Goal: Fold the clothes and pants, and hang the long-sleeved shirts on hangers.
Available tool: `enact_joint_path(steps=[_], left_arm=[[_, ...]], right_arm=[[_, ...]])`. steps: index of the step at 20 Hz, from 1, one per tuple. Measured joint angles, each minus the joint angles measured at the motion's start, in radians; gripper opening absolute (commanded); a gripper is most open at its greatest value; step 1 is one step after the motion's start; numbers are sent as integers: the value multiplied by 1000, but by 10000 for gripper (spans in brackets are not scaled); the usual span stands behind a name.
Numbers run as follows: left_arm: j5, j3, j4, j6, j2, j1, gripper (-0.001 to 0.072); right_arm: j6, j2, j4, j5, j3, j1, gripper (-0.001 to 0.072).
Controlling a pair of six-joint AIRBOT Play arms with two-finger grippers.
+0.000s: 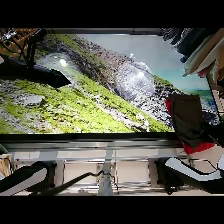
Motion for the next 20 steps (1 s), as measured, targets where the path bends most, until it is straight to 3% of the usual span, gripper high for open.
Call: enact_joint_path(steps=[10, 18, 19, 20], left_arm=[[2, 0, 0, 0, -1, 0, 8], [2, 0, 1, 0, -1, 0, 9], [2, 0, 1, 0, -1, 0, 10], [2, 0, 1, 0, -1, 0, 10]], right_arm=[[-179, 25, -58, -4, 172, 0, 13], [-243, 35, -76, -60, 121, -21, 34], [-243, 35, -80, -70, 97, -28, 208], [-243, 35, -90, -78, 77, -36, 469]])
